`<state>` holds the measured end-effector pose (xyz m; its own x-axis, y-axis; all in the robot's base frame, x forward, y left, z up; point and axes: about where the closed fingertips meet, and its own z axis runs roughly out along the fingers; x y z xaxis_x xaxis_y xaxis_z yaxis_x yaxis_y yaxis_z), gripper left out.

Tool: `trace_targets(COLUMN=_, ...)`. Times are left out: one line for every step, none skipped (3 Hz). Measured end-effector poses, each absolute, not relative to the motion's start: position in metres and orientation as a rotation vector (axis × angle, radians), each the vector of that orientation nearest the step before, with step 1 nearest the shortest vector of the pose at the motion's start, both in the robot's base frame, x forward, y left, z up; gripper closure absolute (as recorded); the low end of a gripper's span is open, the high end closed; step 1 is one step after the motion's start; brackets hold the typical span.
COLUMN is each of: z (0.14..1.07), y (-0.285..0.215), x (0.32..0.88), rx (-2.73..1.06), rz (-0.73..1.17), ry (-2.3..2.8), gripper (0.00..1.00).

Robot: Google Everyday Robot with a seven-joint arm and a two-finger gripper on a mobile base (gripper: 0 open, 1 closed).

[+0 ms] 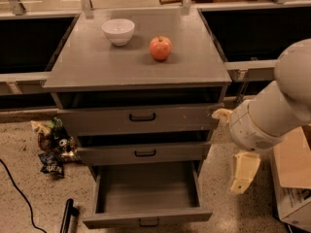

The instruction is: Close bottom drawer

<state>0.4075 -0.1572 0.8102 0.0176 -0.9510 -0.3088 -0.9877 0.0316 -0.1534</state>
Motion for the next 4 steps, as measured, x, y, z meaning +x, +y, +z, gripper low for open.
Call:
trace_targets(z=0.752, y=-0.142, x=0.405, rx=-2.053, rz=0.235, ry=1.927, gripper=0.00)
trace_targets(z=0.679, y=-0.121, x=0.399, rx=-2.115, rz=0.366, ry=1.868, gripper=0.00)
trace_targets(z=0.617, y=-0.103, x=0.392, rx=-2.128, rz=0.500, ry=1.843, gripper=0.00)
trace_targets(z=0.551, y=-0.085, x=0.383, rx=-2.090, rz=0.659, ry=1.860, gripper=0.00)
